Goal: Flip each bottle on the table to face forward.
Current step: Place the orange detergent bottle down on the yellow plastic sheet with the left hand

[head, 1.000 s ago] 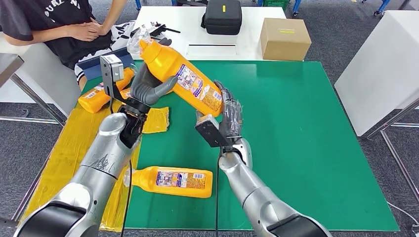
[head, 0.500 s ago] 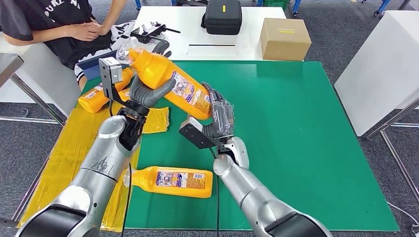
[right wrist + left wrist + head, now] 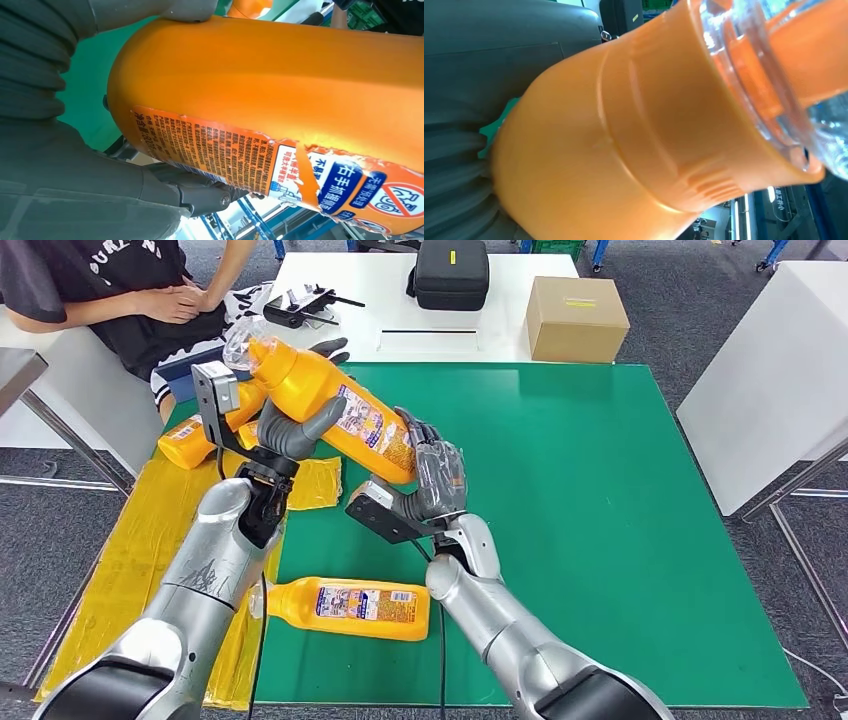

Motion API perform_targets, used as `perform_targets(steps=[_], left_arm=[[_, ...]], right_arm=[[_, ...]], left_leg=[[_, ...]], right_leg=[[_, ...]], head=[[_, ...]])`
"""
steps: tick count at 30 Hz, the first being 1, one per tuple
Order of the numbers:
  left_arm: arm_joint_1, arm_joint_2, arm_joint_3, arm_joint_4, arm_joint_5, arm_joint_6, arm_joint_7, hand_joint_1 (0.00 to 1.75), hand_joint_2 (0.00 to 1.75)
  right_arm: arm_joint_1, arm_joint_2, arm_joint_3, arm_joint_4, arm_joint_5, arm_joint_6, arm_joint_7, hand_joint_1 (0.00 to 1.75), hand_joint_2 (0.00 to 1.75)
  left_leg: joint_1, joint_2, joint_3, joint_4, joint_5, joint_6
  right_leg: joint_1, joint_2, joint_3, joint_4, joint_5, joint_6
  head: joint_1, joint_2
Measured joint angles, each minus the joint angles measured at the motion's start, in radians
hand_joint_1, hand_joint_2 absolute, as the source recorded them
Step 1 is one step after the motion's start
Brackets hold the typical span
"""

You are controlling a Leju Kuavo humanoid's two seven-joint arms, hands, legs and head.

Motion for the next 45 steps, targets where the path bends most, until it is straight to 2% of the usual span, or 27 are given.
perform_targets(steps=[13,22,23,26,27,35,39,40,42,44,45], left_arm=[[0.005,0.0,0.012,-0.006,0.012,0.021,-0.001,1.75,1.75],[0.005,0.0,0.012,-0.007,0.022,0.025,-0.001,1.75,1.75],[0.005,0.0,0.012,-0.007,0.023,0.026,-0.001,1.75,1.75],[0.004,0.0,0.012,-0.007,0.028,0.027,-0.002,1.75,1.75],[0.003,0.0,0.012,-0.007,0.03,0.028,-0.003,1.75,1.75],[-0.012,0.025,0.024,-0.001,0.049,0.062,-0.02,1.75,1.75],[-0.015,0.05,0.042,0.011,0.048,0.085,-0.035,1.75,1.75],[-0.015,0.057,0.046,0.014,0.042,0.096,-0.04,1.75,1.75],[-0.014,0.071,0.055,0.021,0.0,0.149,-0.06,1.75,1.75],[-0.014,0.092,0.06,0.025,-0.116,0.277,-0.094,1.75,1.75],[-0.014,0.104,0.059,0.027,-0.207,0.371,-0.105,1.75,1.75]], right_arm=[[0.0,0.0,0.029,0.0,-0.033,0.0,-0.003,1.75,1.75],[0.0,0.0,0.035,0.001,-0.084,0.0,-0.034,1.75,1.75],[0.0,0.0,0.036,0.001,-0.088,0.0,-0.036,1.44,1.75],[0.001,0.0,0.036,0.001,-0.115,0.0,-0.059,0.13,1.75],[0.001,0.0,0.036,0.001,-0.129,0.0,-0.073,0.0,1.75],[0.018,0.001,0.084,-0.008,-0.355,0.008,-0.235,0.0,1.75],[0.078,-0.011,0.105,-0.108,-0.348,0.056,-0.239,0.0,0.0],[0.1,-0.018,0.109,-0.148,-0.336,0.07,-0.229,0.0,0.0],[0.152,-0.038,0.118,-0.251,-0.311,0.097,-0.202,0.0,0.87],[0.211,-0.067,0.13,-0.367,-0.275,0.112,-0.167,0.0,1.75],[0.239,-0.082,0.136,-0.424,-0.251,0.116,-0.145,0.0,1.75]], left_leg=[[0.0,0.0,0.0,0.0,0.0,0.0],[0.0,0.0,0.0,0.0,0.0,0.0],[0.0,0.0,0.0,0.0,0.0,0.0],[0.0,0.0,0.0,0.0,0.0,0.0],[0.0,0.0,0.0,0.0,0.0,0.0],[0.0,0.0,0.0,0.0,0.0,0.0],[0.0,0.0,0.0,0.0,0.0,0.0],[0.0,0.0,0.0,0.0,0.0,0.0],[0.0,0.0,0.0,0.0,0.0,0.0],[0.0,0.0,0.0,0.0,0.0,0.0],[0.0,0.001,0.0,0.0,0.0,0.0]], right_leg=[[0.0,0.0,0.0,0.0,0.0,0.0],[0.0,0.0,0.0,0.0,0.0,0.0],[0.0,0.0,0.0,0.0,0.0,0.0],[0.0,0.0,0.0,0.0,0.0,0.0],[0.0,0.0,0.0,0.0,0.0,0.0],[0.0,0.0,0.0,0.0,0.0,0.0],[0.001,0.0,0.0,0.0,0.0,0.0],[0.001,0.0,0.0,0.0,0.0,0.0],[0.0,0.0,0.0,0.0,0.0,0.0],[0.0,0.0,-0.001,0.0,0.0,0.0],[0.0,0.001,-0.001,0.0,0.0,0.0]], head=[[0.0,0.0],[0.0,0.0],[0.0,0.0],[0.0,0.0],[0.0,0.0],[0.0,0.0],[0.0,0.0],[0.0,0.0],[0.0,0.0],[0.0,0.0],[0.0,0.0]])
